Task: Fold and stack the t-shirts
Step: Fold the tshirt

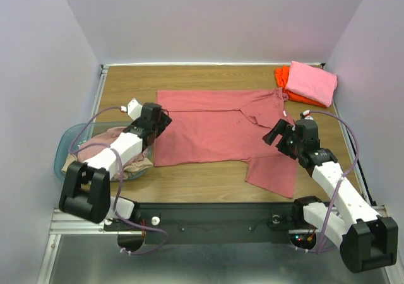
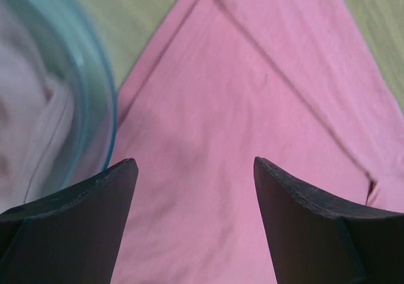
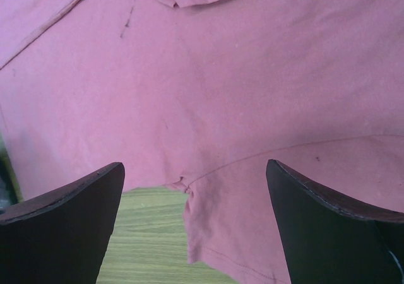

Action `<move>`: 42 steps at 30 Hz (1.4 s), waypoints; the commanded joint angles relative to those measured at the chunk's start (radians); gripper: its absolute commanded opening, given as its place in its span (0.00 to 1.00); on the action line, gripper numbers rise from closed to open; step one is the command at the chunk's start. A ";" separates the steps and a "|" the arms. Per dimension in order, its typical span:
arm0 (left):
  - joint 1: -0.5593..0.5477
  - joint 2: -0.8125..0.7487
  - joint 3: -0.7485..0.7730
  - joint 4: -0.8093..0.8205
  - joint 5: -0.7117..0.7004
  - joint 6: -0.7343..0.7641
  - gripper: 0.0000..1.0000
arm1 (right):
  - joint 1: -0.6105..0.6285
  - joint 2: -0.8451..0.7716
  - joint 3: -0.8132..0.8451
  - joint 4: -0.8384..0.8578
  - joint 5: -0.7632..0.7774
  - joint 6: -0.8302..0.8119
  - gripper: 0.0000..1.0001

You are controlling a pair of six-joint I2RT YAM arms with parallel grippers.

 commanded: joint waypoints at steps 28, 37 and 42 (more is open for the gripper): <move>-0.295 -0.691 -0.292 -0.311 0.273 0.029 0.92 | -0.003 -0.052 -0.024 -0.041 0.002 -0.048 1.00; -0.322 -0.613 -0.298 -0.457 0.229 -0.098 0.98 | -0.002 -0.020 -0.024 -0.041 0.031 -0.051 1.00; -0.322 -0.476 -0.258 -0.431 0.068 -0.092 0.98 | -0.002 0.008 -0.029 -0.041 0.044 -0.048 1.00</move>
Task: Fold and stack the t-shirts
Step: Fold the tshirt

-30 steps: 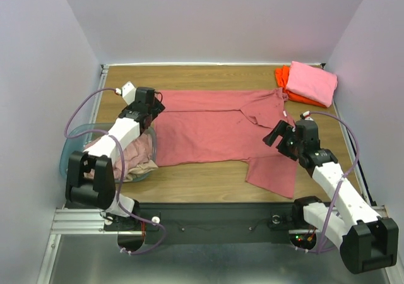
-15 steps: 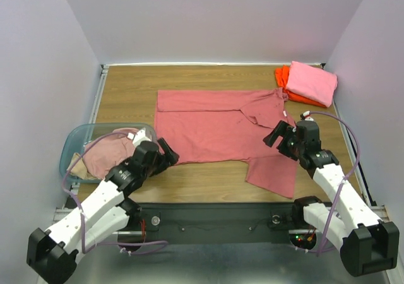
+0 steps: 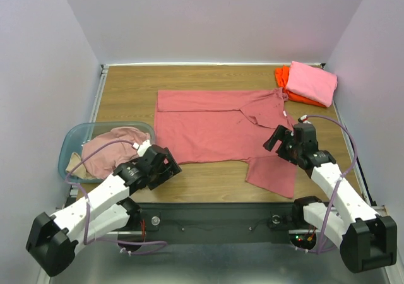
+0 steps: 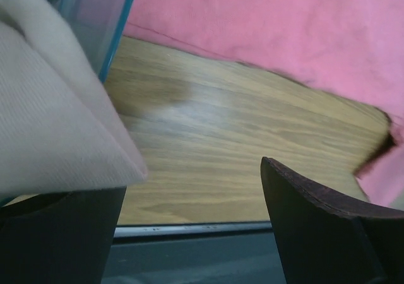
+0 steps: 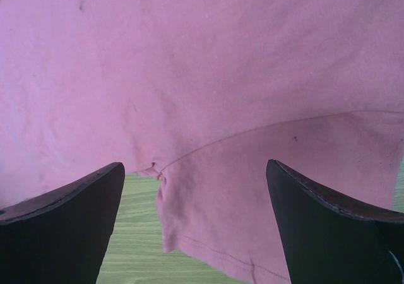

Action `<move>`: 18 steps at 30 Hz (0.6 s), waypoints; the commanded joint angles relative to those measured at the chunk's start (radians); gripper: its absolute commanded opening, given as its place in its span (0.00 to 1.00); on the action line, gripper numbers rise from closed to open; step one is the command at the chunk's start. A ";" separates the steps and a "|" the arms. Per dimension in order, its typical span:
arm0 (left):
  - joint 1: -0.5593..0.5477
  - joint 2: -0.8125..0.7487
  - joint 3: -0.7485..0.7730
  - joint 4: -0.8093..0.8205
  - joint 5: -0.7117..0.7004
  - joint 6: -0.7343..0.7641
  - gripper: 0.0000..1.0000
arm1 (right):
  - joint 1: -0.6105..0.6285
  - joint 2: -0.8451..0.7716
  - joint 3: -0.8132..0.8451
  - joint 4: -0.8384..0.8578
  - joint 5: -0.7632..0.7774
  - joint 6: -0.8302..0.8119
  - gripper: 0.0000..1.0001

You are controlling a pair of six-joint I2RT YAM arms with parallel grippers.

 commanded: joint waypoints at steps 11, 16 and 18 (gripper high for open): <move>0.220 0.374 0.226 0.268 -0.379 0.315 0.99 | -0.002 -0.003 0.003 0.011 0.043 -0.032 1.00; 0.406 0.627 0.333 0.371 -0.322 0.395 0.98 | -0.002 -0.008 0.003 0.011 0.042 -0.033 1.00; 0.415 0.694 0.418 0.375 -0.305 0.402 0.98 | -0.002 -0.011 0.000 0.011 0.036 -0.035 1.00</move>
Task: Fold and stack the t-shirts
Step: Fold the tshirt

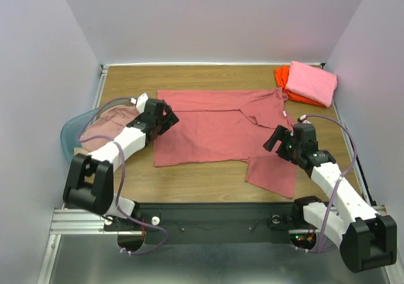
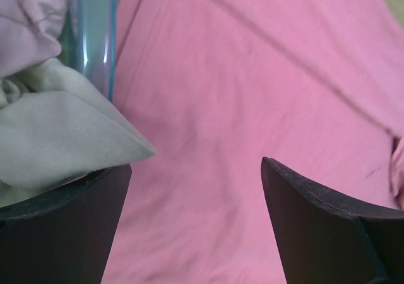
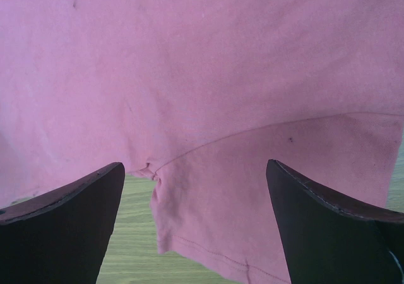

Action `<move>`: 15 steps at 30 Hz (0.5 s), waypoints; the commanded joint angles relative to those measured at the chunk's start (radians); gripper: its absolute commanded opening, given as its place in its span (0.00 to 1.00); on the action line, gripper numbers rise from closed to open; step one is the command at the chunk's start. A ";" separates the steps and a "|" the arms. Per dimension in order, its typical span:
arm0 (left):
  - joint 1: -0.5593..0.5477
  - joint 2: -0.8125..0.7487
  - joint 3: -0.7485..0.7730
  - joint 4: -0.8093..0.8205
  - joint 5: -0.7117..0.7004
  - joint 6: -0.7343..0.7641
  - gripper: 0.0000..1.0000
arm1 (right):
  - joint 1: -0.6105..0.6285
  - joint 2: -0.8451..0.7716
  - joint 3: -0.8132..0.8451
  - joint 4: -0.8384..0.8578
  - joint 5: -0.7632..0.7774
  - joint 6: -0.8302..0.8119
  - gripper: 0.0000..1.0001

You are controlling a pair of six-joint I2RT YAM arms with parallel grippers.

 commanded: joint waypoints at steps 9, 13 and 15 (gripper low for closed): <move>0.119 0.333 0.426 -0.013 -0.129 0.221 0.98 | -0.003 -0.021 -0.003 0.011 0.007 -0.017 1.00; 0.112 0.352 0.508 -0.094 -0.064 0.215 0.97 | -0.002 -0.049 -0.012 0.010 -0.014 -0.015 1.00; 0.085 0.262 0.433 -0.090 -0.098 0.183 0.97 | -0.002 -0.067 -0.015 0.010 -0.019 -0.011 1.00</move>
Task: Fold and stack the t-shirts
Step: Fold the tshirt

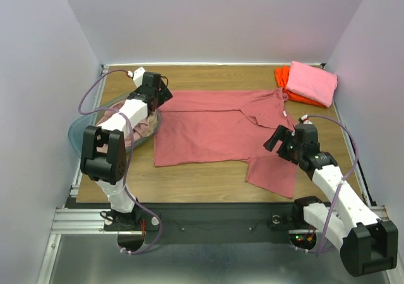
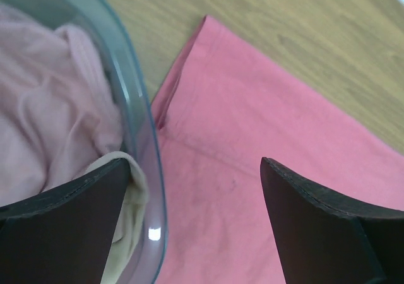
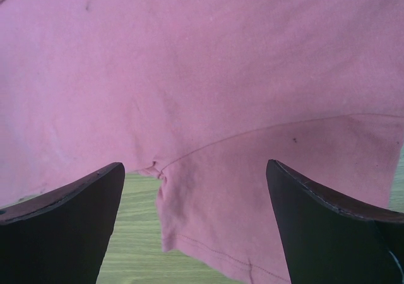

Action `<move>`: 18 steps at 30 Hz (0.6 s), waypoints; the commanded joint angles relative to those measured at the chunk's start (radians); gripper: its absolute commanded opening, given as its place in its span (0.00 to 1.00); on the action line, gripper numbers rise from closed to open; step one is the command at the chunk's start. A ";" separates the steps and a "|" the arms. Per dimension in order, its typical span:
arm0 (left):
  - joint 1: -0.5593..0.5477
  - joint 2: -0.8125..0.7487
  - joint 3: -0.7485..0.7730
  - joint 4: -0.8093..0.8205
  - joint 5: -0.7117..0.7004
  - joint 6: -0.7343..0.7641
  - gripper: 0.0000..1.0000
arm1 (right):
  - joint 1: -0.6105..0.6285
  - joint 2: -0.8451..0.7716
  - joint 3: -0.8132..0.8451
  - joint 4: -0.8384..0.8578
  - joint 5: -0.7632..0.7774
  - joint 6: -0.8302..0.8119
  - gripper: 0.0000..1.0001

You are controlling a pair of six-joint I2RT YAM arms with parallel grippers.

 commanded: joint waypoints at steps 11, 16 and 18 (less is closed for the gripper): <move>-0.325 -0.585 -0.401 -0.281 -0.189 -0.277 0.97 | -0.002 -0.034 -0.022 0.011 -0.025 0.009 1.00; -0.413 -0.664 -0.619 -0.428 -0.160 -0.507 0.97 | -0.002 -0.043 -0.043 0.013 0.012 0.052 1.00; -0.413 -0.674 -0.671 -0.509 -0.179 -0.603 0.97 | -0.002 -0.048 -0.051 0.013 0.023 0.075 1.00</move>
